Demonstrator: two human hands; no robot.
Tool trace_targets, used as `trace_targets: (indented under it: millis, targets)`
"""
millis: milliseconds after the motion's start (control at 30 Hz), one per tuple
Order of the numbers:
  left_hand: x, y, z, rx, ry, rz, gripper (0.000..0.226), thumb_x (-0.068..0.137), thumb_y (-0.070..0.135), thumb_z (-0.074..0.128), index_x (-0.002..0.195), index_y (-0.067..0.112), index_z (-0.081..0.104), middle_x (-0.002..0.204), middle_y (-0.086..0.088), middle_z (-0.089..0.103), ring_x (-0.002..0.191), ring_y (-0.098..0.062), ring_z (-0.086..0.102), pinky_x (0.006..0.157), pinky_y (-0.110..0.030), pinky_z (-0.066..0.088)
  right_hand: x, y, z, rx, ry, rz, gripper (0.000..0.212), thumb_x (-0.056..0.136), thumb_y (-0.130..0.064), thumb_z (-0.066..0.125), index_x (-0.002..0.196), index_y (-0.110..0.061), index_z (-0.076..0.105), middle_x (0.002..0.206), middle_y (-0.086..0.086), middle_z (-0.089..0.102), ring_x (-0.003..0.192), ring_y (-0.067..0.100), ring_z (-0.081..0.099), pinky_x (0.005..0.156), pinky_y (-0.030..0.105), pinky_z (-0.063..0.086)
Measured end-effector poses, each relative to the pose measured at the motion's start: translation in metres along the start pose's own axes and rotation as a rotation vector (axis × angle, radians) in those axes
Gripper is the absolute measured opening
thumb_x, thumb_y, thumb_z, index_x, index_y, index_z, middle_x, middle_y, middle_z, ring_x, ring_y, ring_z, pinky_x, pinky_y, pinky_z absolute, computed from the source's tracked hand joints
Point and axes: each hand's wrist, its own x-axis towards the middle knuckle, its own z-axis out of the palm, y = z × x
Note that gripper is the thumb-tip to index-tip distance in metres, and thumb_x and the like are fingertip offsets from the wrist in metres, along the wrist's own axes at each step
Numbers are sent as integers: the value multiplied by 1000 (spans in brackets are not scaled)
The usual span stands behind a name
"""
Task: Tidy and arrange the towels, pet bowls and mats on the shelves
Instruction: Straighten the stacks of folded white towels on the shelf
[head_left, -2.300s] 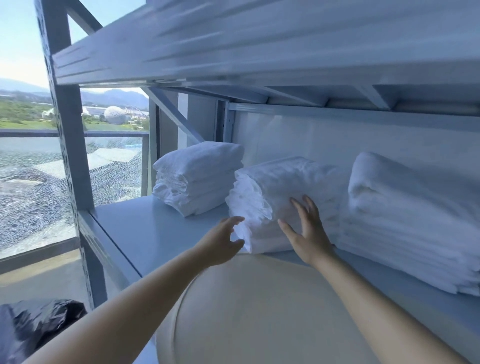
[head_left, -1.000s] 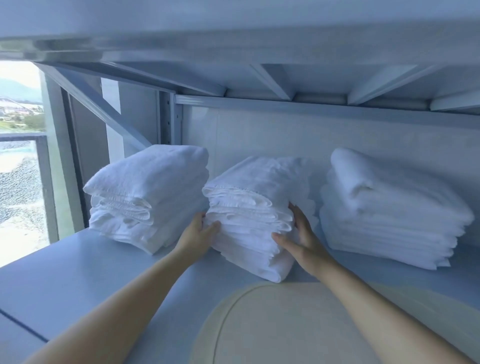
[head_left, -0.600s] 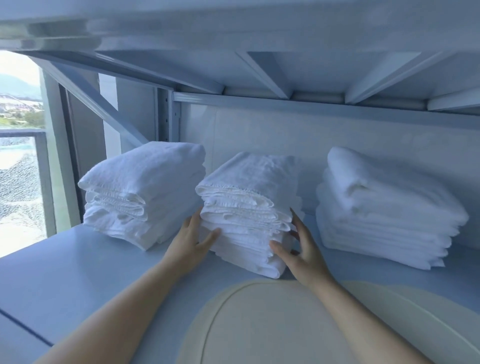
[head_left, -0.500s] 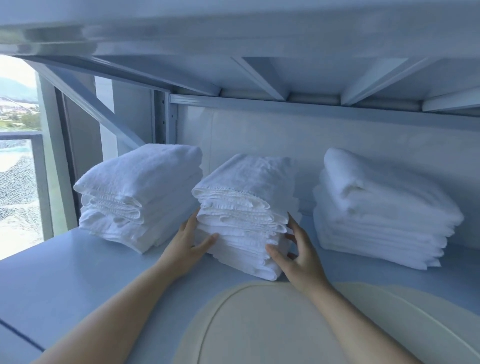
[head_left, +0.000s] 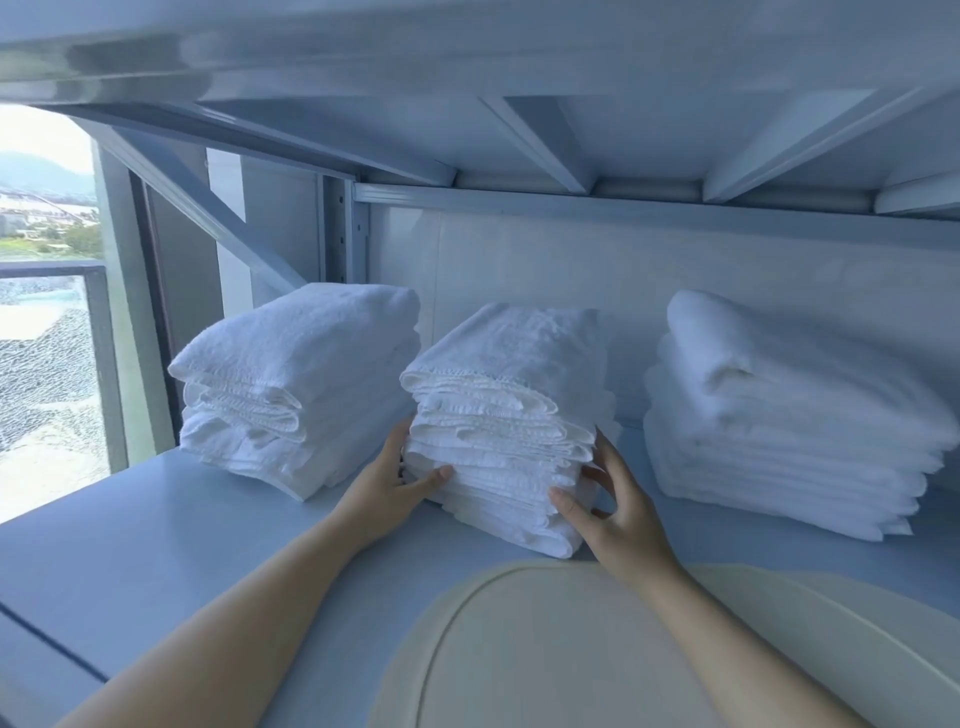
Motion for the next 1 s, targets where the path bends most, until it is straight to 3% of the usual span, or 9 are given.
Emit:
trace_targets:
  millis: [100, 233, 400, 633, 833, 933, 1000]
  targets:
    - [2, -5, -2, -37, 0, -49, 73, 65, 64, 66, 126, 44, 32, 116, 13, 60, 102, -9, 59, 89, -26, 46, 0, -2, 0, 2, -31, 9, 79, 71, -39, 70, 140, -40, 33, 125, -24, 55, 118, -2, 49, 82, 1, 39]
    - [5, -5, -4, 26, -20, -97, 56, 75, 54, 66, 117, 40, 32, 105, -2, 62, 87, -16, 59, 78, -29, 47, -1, -8, -3, 2, -99, 0, 85, 61, -50, 72, 137, -42, 34, 123, -28, 54, 117, -5, 49, 95, 17, 40]
    - [4, 0, -3, 89, -21, -72, 53, 79, 49, 65, 116, 36, 29, 101, 6, 62, 85, -11, 61, 68, -26, 47, -2, -9, -7, 1, -206, 34, 96, 54, -31, 82, 132, -51, 30, 118, -34, 52, 118, -11, 45, 95, 22, 45]
    - [5, -1, -9, 114, -2, -50, 63, 69, 50, 74, 114, 44, 29, 115, 8, 54, 100, -13, 57, 84, -32, 49, -3, -4, -13, -40, -259, 75, 112, 61, -15, 87, 141, -49, 16, 132, -26, 43, 121, -18, 37, 92, 19, 48]
    - [-1, -4, -6, 203, -69, 4, 88, 76, 40, 72, 138, 42, 11, 117, 14, 54, 101, -11, 56, 82, -23, 41, -1, 2, -13, -96, -213, 72, 107, 61, -21, 87, 138, -52, 20, 128, -33, 45, 120, -19, 38, 95, 24, 47]
    - [0, -4, -5, 196, -57, 12, 81, 81, 31, 69, 140, 35, 14, 114, 12, 53, 101, -12, 53, 85, -25, 39, 0, 4, -13, -118, -197, 76, 103, 62, -20, 86, 130, -62, 21, 121, -37, 47, 113, -25, 40, 92, 18, 45]
    - [3, -5, -5, 161, -39, 8, 78, 81, 26, 70, 138, 32, 18, 117, 8, 55, 104, -14, 54, 88, -27, 42, 3, 2, -11, -123, -197, 91, 101, 61, -24, 85, 135, -54, 24, 124, -30, 49, 113, -21, 43, 92, 13, 41]
